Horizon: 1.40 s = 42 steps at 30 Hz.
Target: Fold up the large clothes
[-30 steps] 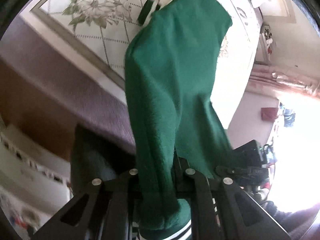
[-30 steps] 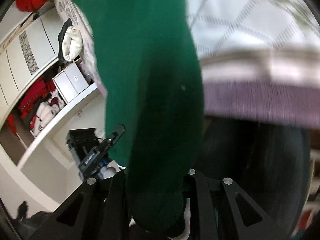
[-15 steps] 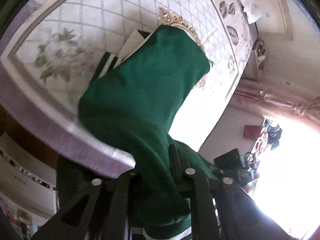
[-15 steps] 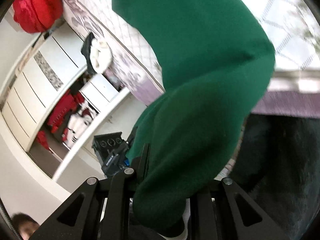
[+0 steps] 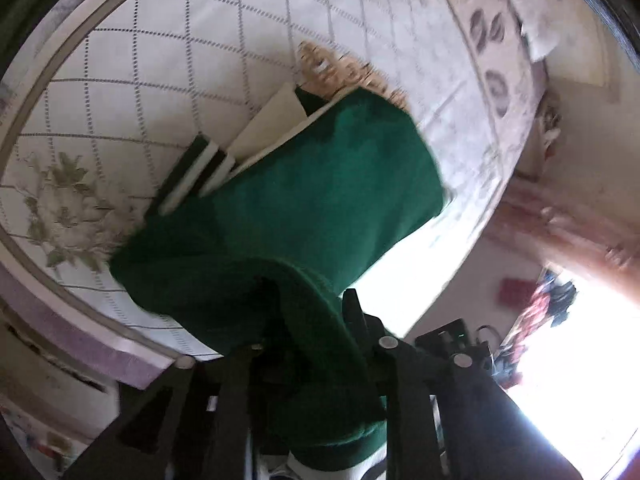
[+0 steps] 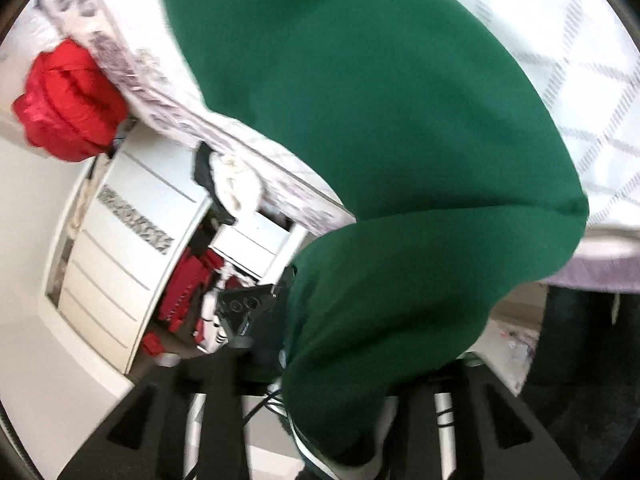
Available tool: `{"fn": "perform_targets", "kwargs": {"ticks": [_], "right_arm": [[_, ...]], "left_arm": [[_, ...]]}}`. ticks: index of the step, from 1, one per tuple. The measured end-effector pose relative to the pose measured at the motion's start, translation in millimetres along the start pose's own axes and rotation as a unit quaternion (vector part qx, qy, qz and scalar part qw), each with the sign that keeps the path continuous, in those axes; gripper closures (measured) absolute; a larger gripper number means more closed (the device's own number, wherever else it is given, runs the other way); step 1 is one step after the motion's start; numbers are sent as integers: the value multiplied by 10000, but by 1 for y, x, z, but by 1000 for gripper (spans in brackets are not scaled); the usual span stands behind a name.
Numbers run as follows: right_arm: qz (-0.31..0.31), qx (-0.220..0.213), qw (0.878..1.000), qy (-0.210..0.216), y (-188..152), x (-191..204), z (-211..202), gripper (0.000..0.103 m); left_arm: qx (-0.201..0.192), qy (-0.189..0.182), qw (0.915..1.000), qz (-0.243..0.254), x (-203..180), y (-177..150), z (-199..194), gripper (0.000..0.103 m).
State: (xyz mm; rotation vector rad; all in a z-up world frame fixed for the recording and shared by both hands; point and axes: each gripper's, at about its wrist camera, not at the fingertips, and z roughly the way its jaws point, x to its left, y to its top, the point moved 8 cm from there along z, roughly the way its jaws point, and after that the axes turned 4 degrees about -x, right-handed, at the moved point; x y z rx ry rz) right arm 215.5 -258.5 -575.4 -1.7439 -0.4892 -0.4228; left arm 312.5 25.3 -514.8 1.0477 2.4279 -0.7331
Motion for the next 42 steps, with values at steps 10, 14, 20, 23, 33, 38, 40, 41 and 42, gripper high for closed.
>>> {"fn": "perform_targets", "kwargs": {"ticks": [10, 14, 20, 23, 33, 38, 40, 41, 42], "right_arm": [[-902, -696, 9923, 497, 37, 74, -34, 18], [-781, -828, 9896, 884, 47, 85, -47, 12], [-1357, -875, 9832, 846, 31, 111, -66, 11], [-1864, -1209, 9729, 633, 35, 128, -78, 11], [-4502, -1679, 8145, -3253, 116, 79, -62, 11], [-4587, -1221, 8279, -2989, 184, 58, -12, 11], [-4739, -1322, 8344, -2486, 189, 68, 3, 11], [-4781, -1387, 8318, -2455, 188, 70, 8, 14], [-4758, -1571, 8307, -2429, 187, 71, 12, 24]], "left_arm": [[-348, -840, 9948, -467, -25, 33, 9, 69], [-340, -1171, 9910, -556, -44, 31, -5, 53], [-1053, -1641, 9807, -172, -66, 45, -46, 50], [-1467, -1030, 9834, 277, -68, 62, -36, 50], [-1996, 883, 9677, 1263, -2, 39, 43, 50], [-2115, 937, 9633, 1365, 30, 33, 80, 39], [-2176, 991, 9573, 1625, 25, 31, 83, 32], [-2233, 1126, 9519, 1772, 23, 31, 82, 31], [-2276, 1243, 9472, 1885, 23, 31, 79, 31]]}}
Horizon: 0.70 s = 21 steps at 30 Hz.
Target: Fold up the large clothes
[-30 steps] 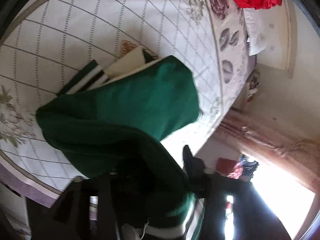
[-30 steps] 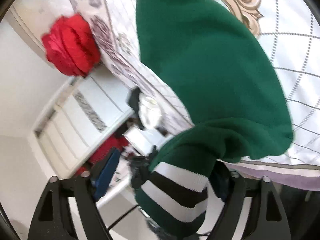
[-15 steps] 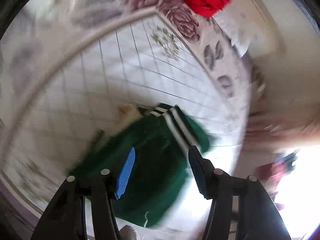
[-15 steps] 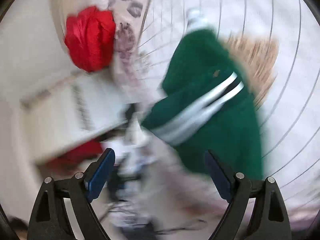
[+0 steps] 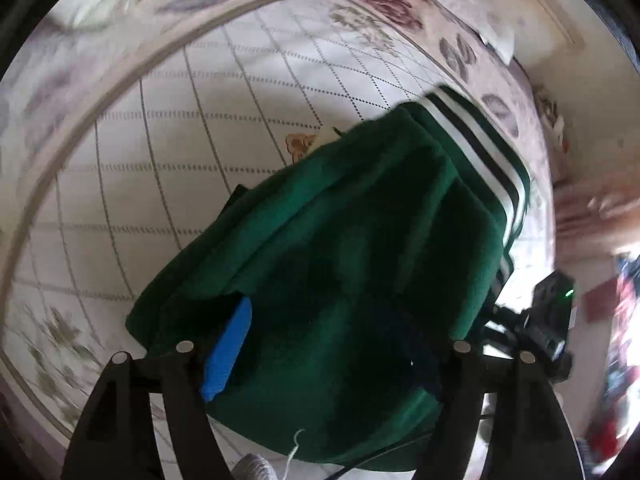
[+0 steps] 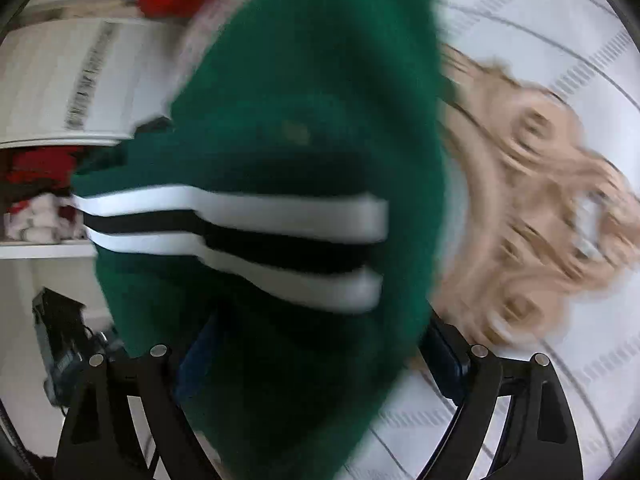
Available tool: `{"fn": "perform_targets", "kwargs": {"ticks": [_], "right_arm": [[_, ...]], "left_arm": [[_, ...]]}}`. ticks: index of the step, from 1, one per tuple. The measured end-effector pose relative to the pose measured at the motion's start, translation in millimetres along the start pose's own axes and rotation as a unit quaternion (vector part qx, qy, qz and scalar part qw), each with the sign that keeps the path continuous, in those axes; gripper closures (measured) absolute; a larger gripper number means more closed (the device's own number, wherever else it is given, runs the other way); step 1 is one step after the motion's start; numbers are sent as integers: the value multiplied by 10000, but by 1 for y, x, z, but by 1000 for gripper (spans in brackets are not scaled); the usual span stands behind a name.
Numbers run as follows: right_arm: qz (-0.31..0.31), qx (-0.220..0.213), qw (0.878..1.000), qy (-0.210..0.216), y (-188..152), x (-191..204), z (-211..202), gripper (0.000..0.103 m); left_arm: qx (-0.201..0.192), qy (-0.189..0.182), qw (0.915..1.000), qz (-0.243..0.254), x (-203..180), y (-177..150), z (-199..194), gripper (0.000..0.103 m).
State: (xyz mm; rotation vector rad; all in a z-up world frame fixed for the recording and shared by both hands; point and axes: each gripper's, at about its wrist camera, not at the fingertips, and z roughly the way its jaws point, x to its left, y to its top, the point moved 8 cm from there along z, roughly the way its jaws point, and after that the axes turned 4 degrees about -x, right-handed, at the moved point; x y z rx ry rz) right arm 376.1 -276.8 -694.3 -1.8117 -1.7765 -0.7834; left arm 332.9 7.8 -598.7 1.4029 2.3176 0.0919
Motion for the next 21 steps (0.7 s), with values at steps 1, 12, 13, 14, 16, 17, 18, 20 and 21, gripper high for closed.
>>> {"fn": "perform_targets", "kwargs": {"ticks": [1, 12, 13, 14, 16, 17, 18, 20, 21], "right_arm": [[194, -153, 9997, 34, -1, 1, -2, 31], [2145, 1826, 9576, 605, -244, 62, 23, 63], [2230, 2147, 9490, 603, -264, 65, 23, 63], [2222, 2316, 9457, 519, -276, 65, 17, 63], [2052, 2255, 9518, 332, -279, 60, -10, 63], [1948, 2182, 9558, 288, -277, 58, -22, 56], [1745, 1977, 9645, 102, -270, 54, -44, 36], [1412, 1491, 9781, -347, -253, 41, -83, 17], [1289, 1292, 9818, -519, -244, 35, -100, 17]], "left_arm": [[-73, 86, 9997, 194, 0, 2, -3, 31], [-289, 526, 9946, 848, 48, -3, -62, 31], [-213, 543, 9948, 839, 49, -10, -68, 31], [-106, 530, 9953, 802, 48, -19, -73, 31], [9, 425, 9957, 829, 34, -37, -81, 31], [70, 395, 9950, 919, 23, -49, -84, 31], [126, 340, 9942, 1012, 13, -59, -85, 31], [296, 288, 9911, 1263, -16, -90, -79, 31], [400, 248, 9900, 1331, -27, -102, -74, 30]]}}
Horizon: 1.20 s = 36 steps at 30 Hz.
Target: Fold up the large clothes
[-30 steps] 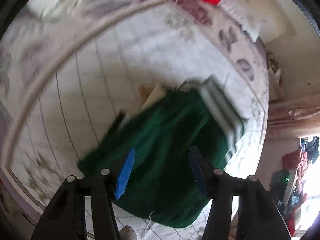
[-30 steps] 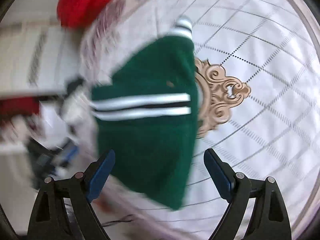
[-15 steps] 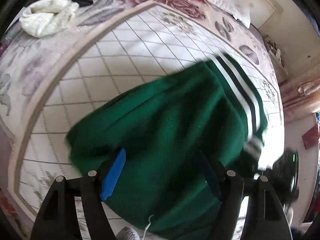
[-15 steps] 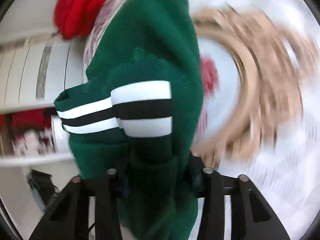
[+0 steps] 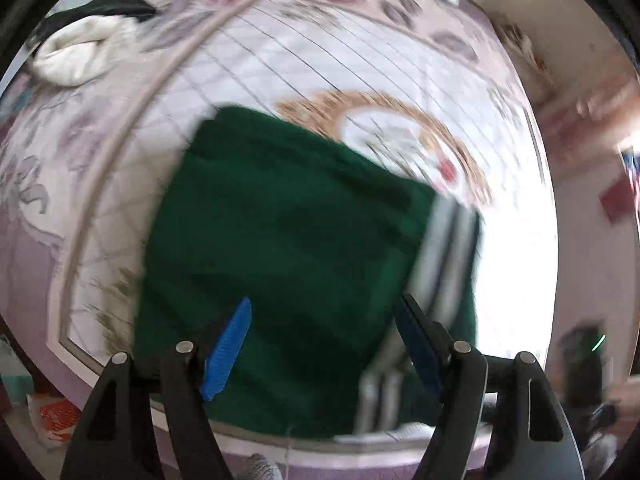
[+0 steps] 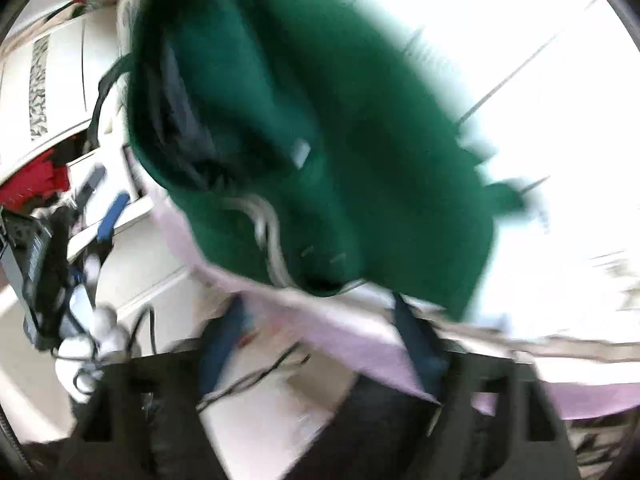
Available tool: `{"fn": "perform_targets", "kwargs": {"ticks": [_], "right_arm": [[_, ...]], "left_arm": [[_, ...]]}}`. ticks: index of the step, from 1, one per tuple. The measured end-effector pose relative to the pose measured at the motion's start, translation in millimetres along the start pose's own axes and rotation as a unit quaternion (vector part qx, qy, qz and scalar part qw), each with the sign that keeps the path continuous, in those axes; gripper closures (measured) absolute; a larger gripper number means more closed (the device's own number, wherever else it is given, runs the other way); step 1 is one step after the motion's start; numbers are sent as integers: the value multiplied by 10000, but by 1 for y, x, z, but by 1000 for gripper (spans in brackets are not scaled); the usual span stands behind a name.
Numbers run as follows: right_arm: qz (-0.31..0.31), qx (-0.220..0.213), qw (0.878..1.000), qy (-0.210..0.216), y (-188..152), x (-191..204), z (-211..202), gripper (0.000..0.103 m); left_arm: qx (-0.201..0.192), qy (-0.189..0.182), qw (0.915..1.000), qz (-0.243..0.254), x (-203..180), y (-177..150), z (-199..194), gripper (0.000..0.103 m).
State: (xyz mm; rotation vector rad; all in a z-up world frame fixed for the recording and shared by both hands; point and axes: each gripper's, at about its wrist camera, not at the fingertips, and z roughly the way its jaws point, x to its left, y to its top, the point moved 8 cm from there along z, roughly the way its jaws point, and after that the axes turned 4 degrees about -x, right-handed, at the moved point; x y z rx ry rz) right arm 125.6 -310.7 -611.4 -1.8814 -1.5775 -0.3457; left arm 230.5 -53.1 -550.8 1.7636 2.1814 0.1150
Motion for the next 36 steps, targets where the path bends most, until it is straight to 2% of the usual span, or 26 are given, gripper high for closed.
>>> {"fn": "perform_targets", "kwargs": {"ticks": [1, 3, 5, 8, 11, 14, 19, 21, 22, 24, 26, 29, 30, 31, 33, 36], "right_arm": [[-57, -172, 9998, -123, 6, -7, -17, 17], [-106, -420, 9989, -192, 20, -18, -35, 17], [-132, -626, 9977, -217, 43, -29, -47, 17], [-341, -747, 9962, -289, 64, -39, -40, 17], [-485, -736, 9956, -322, 83, -48, -27, 17], [-643, -619, 9960, -58, 86, -38, -7, 17], [-853, -378, 9956, 87, 87, -30, 26, 17], [-879, -289, 9957, 92, 88, -30, 41, 17], [-891, -265, 9956, 108, 93, -26, 52, 17], [-968, -230, 9949, 144, 93, -22, 61, 17], [-1074, -252, 9938, 152, 92, -18, 66, 17], [-1131, -304, 9925, 341, 94, -12, 72, 17], [-1165, -364, 9915, 451, 94, -8, 74, 33], [-1147, -379, 9920, 355, 95, -8, 78, 50], [-1001, -472, 9925, 525, 96, -6, 84, 62], [-515, -434, 9923, 1035, 94, -2, 90, 67]], "left_arm": [[118, -64, 9999, 90, -16, -10, 10, 30], [145, 134, 9993, 322, -41, -23, 31, 31], [161, 574, 9964, 595, -60, -32, 59, 31], [302, 1264, 9875, 894, -64, -38, 93, 30], [352, 1624, 9829, 793, -51, -32, 110, 27], [439, 1668, 9817, 813, -45, -26, 118, 28], [450, 1624, 9826, 782, -42, -23, 123, 38], [411, 1608, 9834, 738, -40, -19, 120, 55], [386, 1618, 9835, 714, -37, -17, 117, 60], [313, 1532, 9859, 596, -32, -14, 109, 75], [209, 1447, 9880, 499, -26, -11, 97, 84], [-42, 1136, 9928, 365, -21, -8, 71, 88], [-128, 1086, 9932, 396, -20, -10, 60, 88], [-221, 1052, 9931, 479, -22, -7, 51, 89], [-406, 1024, 9919, 639, -24, -5, 31, 89], [-469, 991, 9899, 894, -37, -6, 19, 89]]}}
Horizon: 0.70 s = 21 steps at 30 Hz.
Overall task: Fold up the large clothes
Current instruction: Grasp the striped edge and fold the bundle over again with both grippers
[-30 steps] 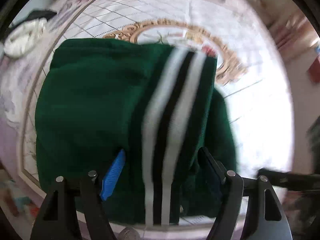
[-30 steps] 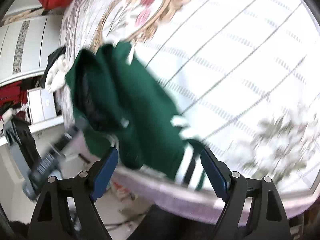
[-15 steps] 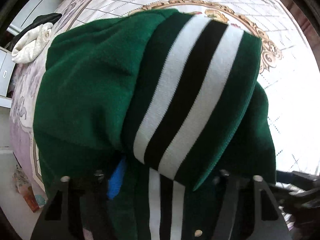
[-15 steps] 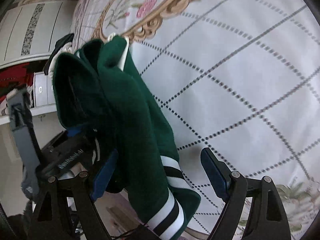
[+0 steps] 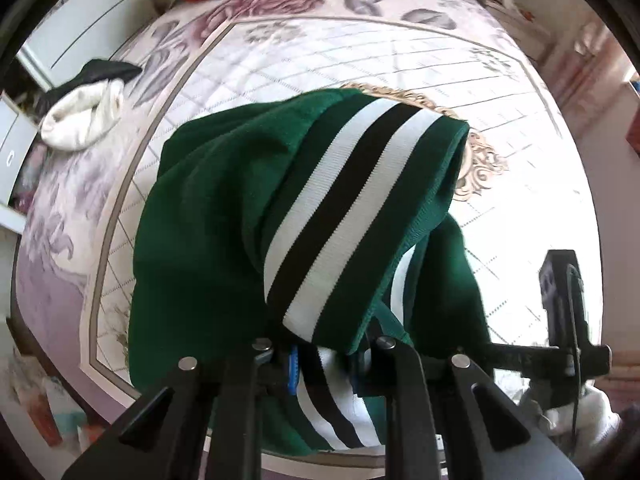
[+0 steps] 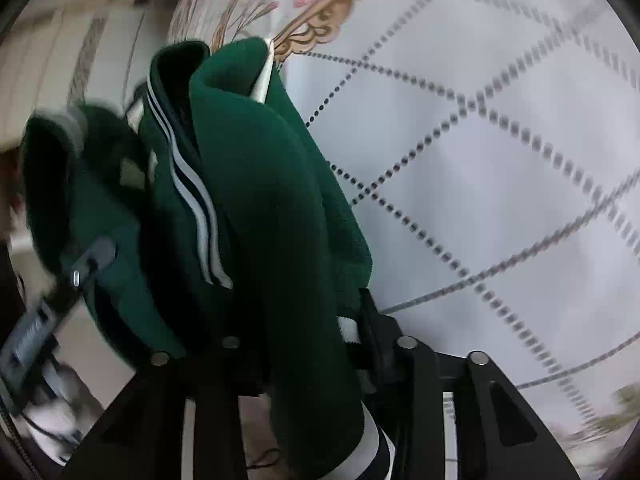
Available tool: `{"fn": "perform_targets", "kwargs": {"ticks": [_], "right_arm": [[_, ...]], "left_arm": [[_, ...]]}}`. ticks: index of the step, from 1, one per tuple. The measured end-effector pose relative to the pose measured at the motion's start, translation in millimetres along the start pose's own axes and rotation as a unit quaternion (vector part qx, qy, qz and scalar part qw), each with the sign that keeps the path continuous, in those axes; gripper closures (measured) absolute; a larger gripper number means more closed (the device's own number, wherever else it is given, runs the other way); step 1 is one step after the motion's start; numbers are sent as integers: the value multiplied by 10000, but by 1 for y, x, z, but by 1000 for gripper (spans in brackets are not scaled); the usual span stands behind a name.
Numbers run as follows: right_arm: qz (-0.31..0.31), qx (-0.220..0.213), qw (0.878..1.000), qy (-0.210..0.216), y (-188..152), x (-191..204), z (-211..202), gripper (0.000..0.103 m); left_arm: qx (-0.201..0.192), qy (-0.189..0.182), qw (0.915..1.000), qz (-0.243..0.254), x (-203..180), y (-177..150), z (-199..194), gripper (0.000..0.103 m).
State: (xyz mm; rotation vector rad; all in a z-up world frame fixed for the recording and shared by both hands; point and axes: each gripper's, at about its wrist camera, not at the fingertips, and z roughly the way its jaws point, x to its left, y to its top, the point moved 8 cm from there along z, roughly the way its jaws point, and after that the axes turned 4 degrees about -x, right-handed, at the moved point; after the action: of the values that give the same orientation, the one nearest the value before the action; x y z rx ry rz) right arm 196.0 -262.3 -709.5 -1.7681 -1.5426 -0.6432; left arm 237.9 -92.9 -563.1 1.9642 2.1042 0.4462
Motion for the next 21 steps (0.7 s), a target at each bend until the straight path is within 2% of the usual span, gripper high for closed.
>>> {"fn": "perform_targets", "kwargs": {"ticks": [3, 10, 12, 14, 17, 18, 20, 21], "right_arm": [[163, 65, 9997, 196, -6, 10, 14, 69], [256, 180, 9993, 202, -9, 26, 49, 70], [355, 174, 9990, 184, -7, 22, 55, 70], [326, 261, 9990, 153, -7, 17, 57, 68], [400, 635, 9972, 49, -17, 7, 48, 58], [428, 661, 9969, 21, -19, 5, 41, 49], [431, 518, 9976, -188, -18, 0, 18, 34], [407, 419, 9980, -257, -16, 0, 8, 33]], "left_arm": [[72, -31, 9998, 201, -5, -5, 1, 89], [158, -206, 9982, 547, -37, -17, 3, 89], [303, -231, 9964, 752, -43, -25, 18, 89], [486, -101, 9954, 819, -38, -36, 43, 88], [678, 17, 9941, 850, -25, -36, 64, 79], [693, -39, 9945, 790, -23, -34, 65, 72], [798, -231, 9941, 697, -23, -30, 67, 66], [800, -230, 9943, 673, -23, -29, 66, 64]]}}
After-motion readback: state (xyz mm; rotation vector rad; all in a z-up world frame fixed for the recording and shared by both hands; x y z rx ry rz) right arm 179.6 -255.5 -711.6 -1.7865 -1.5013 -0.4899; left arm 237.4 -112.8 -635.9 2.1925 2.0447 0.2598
